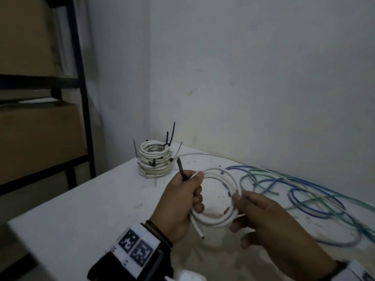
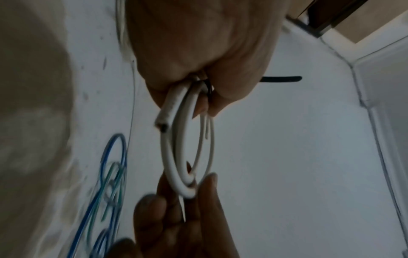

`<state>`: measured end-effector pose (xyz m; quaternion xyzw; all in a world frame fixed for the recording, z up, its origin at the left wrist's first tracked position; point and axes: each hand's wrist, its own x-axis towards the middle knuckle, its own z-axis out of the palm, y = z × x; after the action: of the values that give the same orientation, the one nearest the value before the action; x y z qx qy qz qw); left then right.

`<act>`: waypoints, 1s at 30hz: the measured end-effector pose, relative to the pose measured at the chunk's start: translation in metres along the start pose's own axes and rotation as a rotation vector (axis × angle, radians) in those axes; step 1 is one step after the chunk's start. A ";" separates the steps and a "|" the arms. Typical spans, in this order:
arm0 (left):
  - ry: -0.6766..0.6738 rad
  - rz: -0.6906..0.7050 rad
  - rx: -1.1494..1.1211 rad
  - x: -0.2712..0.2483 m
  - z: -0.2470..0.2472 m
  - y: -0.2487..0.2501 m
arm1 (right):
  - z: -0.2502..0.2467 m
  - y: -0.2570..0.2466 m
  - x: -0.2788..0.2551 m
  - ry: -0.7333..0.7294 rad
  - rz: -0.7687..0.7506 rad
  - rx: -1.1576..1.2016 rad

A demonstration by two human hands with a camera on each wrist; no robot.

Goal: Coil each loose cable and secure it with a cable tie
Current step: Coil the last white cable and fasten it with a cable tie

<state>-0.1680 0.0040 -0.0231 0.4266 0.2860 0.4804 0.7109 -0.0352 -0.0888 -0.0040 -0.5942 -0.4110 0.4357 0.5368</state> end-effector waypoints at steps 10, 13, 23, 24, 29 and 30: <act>0.367 0.220 0.068 0.047 -0.096 0.075 | 0.071 -0.035 0.082 -0.067 0.037 0.453; 0.499 0.221 0.011 0.080 -0.130 0.072 | 0.092 -0.053 0.120 -0.050 0.048 0.538; 0.365 0.109 -0.158 0.114 -0.152 0.038 | 0.176 -0.055 0.215 -0.054 0.165 0.526; 0.357 0.110 -0.170 0.114 -0.154 0.038 | 0.179 -0.053 0.221 -0.041 0.178 0.514; 0.262 0.087 -0.198 0.115 -0.156 0.034 | 0.181 -0.036 0.238 0.000 0.218 0.436; 0.246 0.083 -0.198 0.116 -0.156 0.033 | 0.181 -0.033 0.239 0.008 0.216 0.422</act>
<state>-0.2667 0.1690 -0.0670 0.3039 0.3046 0.5837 0.6886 -0.1420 0.1935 0.0022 -0.5113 -0.2427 0.5645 0.6008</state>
